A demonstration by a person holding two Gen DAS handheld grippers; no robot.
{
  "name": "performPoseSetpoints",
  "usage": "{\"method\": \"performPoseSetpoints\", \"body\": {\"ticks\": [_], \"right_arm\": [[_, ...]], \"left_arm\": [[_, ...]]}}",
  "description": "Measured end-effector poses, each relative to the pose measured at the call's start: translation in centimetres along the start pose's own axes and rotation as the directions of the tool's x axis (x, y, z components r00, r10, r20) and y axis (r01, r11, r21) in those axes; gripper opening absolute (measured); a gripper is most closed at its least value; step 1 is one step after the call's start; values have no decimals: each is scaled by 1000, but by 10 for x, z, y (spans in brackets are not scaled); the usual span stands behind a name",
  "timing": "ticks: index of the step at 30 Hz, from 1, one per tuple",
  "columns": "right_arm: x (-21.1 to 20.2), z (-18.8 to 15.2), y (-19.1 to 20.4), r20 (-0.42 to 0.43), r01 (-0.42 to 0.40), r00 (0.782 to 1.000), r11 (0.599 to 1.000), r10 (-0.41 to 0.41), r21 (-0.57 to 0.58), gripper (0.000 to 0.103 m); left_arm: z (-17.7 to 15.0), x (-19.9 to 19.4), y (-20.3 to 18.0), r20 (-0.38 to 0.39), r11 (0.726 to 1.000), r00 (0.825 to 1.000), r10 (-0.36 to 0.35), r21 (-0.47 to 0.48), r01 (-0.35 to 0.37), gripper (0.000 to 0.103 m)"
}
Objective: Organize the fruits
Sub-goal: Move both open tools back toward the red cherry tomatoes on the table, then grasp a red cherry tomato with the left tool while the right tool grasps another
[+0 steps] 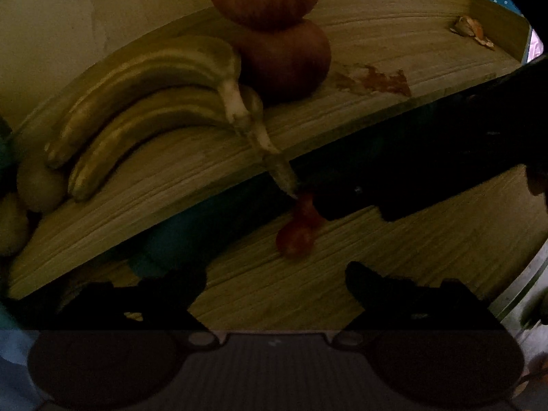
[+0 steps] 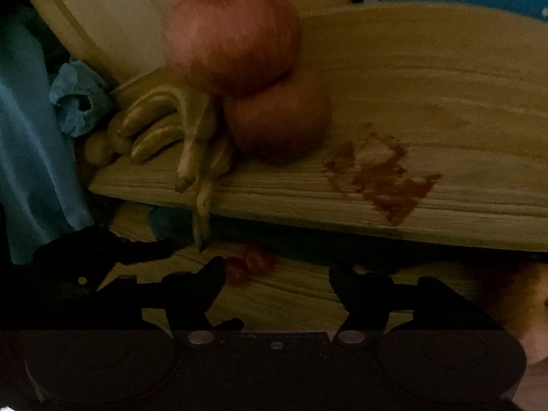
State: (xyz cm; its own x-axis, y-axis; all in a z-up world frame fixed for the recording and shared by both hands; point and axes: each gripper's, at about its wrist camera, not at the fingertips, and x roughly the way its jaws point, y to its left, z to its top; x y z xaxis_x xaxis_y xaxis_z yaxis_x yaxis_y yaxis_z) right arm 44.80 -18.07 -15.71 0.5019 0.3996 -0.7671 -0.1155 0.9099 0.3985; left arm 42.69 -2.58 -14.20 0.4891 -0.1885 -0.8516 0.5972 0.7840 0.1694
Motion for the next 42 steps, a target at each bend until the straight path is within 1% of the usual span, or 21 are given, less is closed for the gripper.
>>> {"method": "performPoseSetpoints", "body": {"ticks": [2,3,4,6,7,11,12,14,16,17,18,21,22,26,31,35,36,42], "right_arm": [[7,2,-1,-18,-7,1000,1000,7,25,56],[10,2,-1,-25,-7,1000,999,8,37,51],[14,3,-1,-35,-8,999,999,10,52,49],[20,5,0,-50,-12,999,997,16,75,49],[23,5,1,-57,-8,998,997,13,79,48],[30,9,6,-59,-4,998,997,9,78,45],[32,10,8,-58,-4,998,997,9,78,43],[33,12,9,-57,-3,998,997,7,74,40],[33,12,11,-56,-2,998,998,6,67,33],[33,14,12,-56,-2,998,998,6,66,32],[33,14,13,-55,-2,998,998,6,63,29],[34,14,12,-55,0,998,998,4,60,27],[35,15,13,-55,0,998,998,3,61,23],[31,12,9,-56,-6,998,998,10,68,23],[30,11,8,-55,-3,998,998,7,65,23],[23,7,4,-47,-3,999,997,6,71,23],[21,6,3,-45,-2,999,997,6,73,23],[10,-3,1,-30,1,1000,996,1,87,23]], "left_arm": [[0,2,2,0,1000,1000,-8,-4,8,80],[-2,1,4,0,1000,1000,-11,-7,11,78],[-3,1,5,1,1000,1000,-16,-10,16,74],[-4,1,4,-2,1000,1000,-23,-13,23,70],[-9,-6,12,-1,999,1000,-28,-20,28,69],[-3,-6,17,5,998,999,-50,-39,50,60],[-2,-6,16,6,998,999,-51,-36,51,59],[2,-4,15,9,998,998,-56,-30,56,53],[4,-4,15,13,998,998,-63,-23,64,48],[5,-5,14,13,998,998,-65,-21,65,45],[6,-5,13,15,998,998,-67,-20,68,43],[8,-3,15,18,997,997,-73,-27,73,39],[8,-3,17,19,997,997,-73,-31,74,37],[11,-4,15,22,996,997,-75,-45,76,28],[12,-4,14,17,997,998,-64,-45,65,26],[8,-10,8,-4,998,999,-48,-49,48,27],[9,-4,11,-8,998,999,-45,-49,45,27],[8,-11,7,-16,998,999,-38,-55,37,27]]}}
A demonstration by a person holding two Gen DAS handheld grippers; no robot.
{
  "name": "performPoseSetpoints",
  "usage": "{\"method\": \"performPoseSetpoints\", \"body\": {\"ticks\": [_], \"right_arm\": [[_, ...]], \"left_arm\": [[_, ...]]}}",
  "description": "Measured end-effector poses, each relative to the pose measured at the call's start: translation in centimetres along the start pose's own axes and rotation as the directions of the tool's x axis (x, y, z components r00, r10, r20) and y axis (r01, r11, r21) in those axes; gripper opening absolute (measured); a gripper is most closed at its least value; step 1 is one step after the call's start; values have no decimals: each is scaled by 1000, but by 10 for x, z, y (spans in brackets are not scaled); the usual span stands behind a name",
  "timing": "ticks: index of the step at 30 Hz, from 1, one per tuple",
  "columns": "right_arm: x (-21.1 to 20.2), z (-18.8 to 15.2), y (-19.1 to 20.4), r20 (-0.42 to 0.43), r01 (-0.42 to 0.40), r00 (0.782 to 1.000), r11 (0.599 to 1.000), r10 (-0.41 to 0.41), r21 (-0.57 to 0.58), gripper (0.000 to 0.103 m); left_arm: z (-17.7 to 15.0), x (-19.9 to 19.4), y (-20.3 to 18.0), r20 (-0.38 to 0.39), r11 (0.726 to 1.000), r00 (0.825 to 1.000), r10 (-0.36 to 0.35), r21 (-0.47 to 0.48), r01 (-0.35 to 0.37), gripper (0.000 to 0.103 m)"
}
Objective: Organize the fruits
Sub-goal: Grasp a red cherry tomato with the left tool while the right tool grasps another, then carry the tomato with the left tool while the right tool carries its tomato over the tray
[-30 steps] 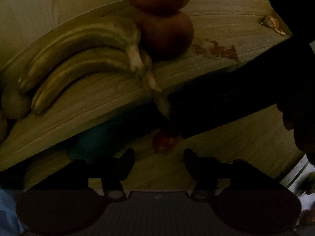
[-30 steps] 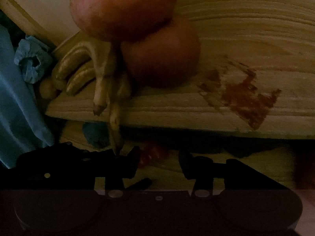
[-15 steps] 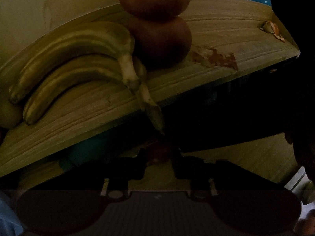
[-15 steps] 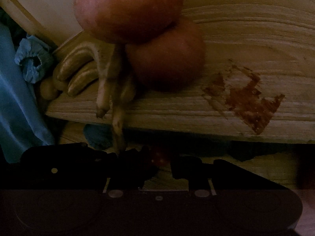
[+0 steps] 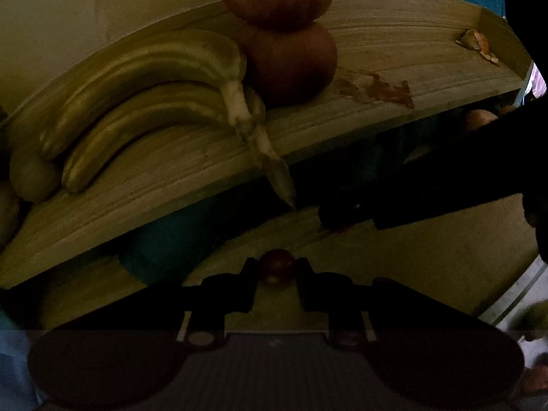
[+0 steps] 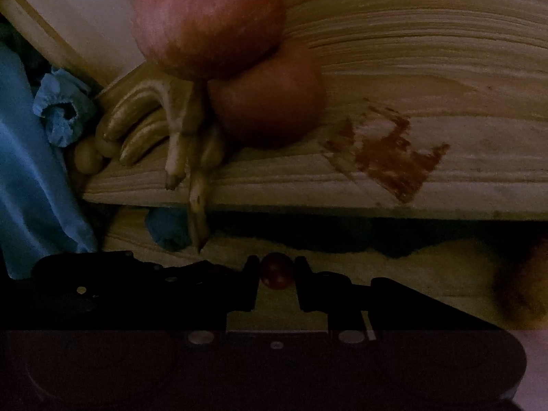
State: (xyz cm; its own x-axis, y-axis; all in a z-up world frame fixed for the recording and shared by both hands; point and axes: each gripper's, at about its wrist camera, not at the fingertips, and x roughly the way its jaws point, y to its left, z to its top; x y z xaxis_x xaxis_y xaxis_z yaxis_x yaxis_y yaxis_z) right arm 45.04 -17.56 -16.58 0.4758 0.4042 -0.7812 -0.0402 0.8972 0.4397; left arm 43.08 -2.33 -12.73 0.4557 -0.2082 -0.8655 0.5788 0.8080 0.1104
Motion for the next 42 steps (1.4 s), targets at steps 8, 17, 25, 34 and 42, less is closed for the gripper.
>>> {"method": "performPoseSetpoints", "body": {"ticks": [8,17,25,34,42], "right_arm": [[-23,-15,-5,30,8,1000,1000,-8,18,23],[-54,-37,-12,67,14,998,999,-16,42,23],[-80,-62,-15,88,12,996,998,-17,55,23],[-111,-98,-19,89,17,996,998,-22,60,23],[-132,-128,-28,80,27,996,997,-33,74,23]], "left_arm": [[-4,-19,-4,19,1000,1000,1,4,-1,27],[-18,-44,-22,47,1000,999,-4,19,3,27],[-28,-63,-39,58,999,998,-11,31,10,27],[-41,-80,-69,61,998,998,-35,47,32,27],[-50,-91,-95,61,996,996,-57,71,53,27]]}}
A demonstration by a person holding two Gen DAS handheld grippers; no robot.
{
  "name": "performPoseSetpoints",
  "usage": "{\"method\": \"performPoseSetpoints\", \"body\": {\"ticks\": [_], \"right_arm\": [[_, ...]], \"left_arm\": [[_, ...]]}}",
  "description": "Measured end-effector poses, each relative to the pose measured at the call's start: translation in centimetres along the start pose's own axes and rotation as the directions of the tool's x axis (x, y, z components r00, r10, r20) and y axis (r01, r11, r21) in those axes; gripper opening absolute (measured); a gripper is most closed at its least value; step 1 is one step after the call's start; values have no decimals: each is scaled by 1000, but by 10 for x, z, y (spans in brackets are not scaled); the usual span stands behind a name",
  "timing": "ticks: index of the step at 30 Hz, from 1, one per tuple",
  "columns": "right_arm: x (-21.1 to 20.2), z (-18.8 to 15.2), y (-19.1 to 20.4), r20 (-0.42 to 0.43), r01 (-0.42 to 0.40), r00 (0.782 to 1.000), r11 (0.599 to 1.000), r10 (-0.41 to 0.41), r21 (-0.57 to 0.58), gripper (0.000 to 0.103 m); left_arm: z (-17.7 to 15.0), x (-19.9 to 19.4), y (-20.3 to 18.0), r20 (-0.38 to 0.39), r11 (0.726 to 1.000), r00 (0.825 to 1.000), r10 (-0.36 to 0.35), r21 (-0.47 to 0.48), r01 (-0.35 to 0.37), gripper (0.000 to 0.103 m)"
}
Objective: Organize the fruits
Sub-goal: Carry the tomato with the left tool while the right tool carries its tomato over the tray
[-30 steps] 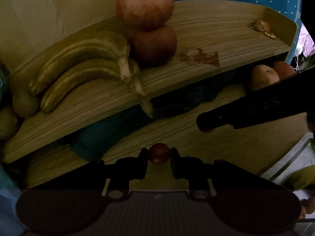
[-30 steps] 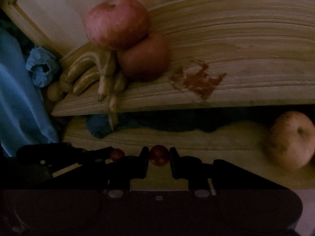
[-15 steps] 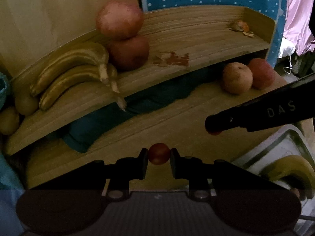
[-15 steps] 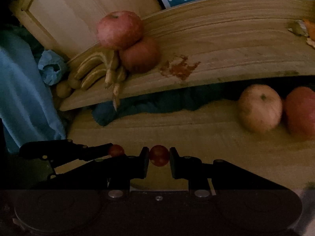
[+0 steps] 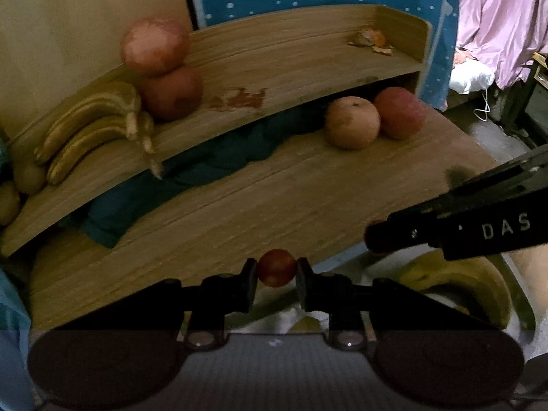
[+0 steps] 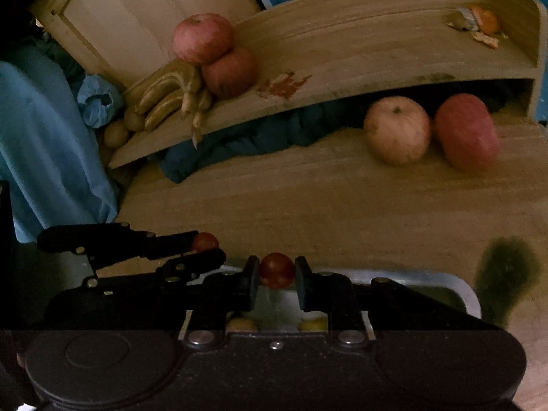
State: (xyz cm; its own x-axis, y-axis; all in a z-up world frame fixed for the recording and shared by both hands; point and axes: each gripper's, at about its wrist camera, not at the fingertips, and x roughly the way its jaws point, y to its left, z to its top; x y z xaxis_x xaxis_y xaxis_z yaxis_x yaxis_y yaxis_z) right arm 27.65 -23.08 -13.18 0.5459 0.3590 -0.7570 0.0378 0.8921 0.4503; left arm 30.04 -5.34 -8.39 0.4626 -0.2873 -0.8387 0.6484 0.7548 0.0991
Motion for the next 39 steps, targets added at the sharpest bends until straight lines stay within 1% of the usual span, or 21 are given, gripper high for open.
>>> {"method": "performPoseSetpoints", "body": {"ticks": [14,20,29,39], "right_arm": [[-30,-41,-21,-15,19,1000,999,-18,36,23],[-41,-55,-23,-29,15,999,999,-14,47,23],[-46,-71,-23,-62,2,998,998,2,63,23],[-40,-77,-13,-115,-14,993,1000,17,26,23]], "left_arm": [[-11,-12,-36,-7,998,999,-40,43,41,27],[-21,-18,-46,-26,996,998,-63,64,65,27],[-36,-28,-52,-55,993,995,-88,73,92,27],[-47,-38,-52,-77,990,990,-118,73,123,27]]}}
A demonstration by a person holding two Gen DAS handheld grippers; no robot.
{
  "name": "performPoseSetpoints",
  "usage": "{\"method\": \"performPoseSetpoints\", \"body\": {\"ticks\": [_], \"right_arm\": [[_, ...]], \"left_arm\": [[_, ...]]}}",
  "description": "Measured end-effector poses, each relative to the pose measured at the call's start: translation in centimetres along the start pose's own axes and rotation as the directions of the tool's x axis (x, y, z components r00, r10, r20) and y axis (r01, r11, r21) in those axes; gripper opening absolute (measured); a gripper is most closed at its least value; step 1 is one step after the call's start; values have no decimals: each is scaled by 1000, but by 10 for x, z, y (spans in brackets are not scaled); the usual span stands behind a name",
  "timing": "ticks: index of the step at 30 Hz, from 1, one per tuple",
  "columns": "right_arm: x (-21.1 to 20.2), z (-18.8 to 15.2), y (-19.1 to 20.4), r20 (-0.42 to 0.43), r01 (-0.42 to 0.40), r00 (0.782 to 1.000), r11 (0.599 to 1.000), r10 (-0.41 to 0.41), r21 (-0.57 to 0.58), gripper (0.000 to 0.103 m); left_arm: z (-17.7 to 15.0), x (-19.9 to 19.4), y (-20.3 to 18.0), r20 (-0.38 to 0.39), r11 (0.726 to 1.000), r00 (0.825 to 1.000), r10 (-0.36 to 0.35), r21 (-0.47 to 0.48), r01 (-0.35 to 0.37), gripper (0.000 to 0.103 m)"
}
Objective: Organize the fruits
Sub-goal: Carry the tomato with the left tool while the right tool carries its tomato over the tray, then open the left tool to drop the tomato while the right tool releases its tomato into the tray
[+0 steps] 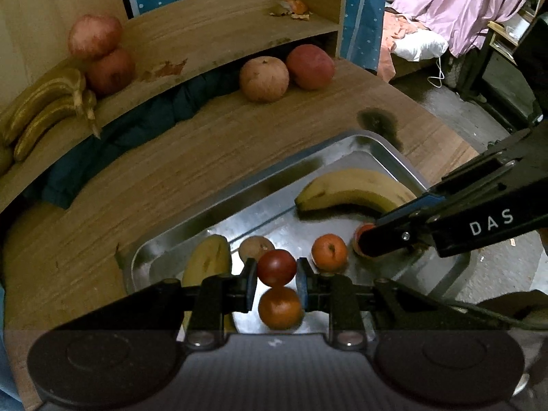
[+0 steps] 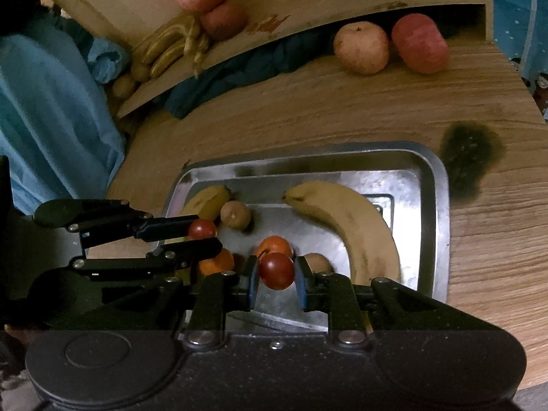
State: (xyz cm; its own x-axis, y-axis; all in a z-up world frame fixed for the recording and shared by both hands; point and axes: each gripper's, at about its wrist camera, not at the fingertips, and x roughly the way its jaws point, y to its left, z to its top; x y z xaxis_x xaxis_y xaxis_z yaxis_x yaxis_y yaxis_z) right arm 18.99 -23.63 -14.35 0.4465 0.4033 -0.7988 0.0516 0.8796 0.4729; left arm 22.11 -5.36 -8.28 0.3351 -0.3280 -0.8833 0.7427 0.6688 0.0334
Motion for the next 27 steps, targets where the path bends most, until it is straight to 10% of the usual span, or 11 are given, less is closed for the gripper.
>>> {"method": "performPoseSetpoints", "body": {"ticks": [27], "right_arm": [[24,-10,5,-133,19,991,999,-24,-35,26]], "left_arm": [[-14,4,-6,-72,998,996,-53,41,57,28]]}}
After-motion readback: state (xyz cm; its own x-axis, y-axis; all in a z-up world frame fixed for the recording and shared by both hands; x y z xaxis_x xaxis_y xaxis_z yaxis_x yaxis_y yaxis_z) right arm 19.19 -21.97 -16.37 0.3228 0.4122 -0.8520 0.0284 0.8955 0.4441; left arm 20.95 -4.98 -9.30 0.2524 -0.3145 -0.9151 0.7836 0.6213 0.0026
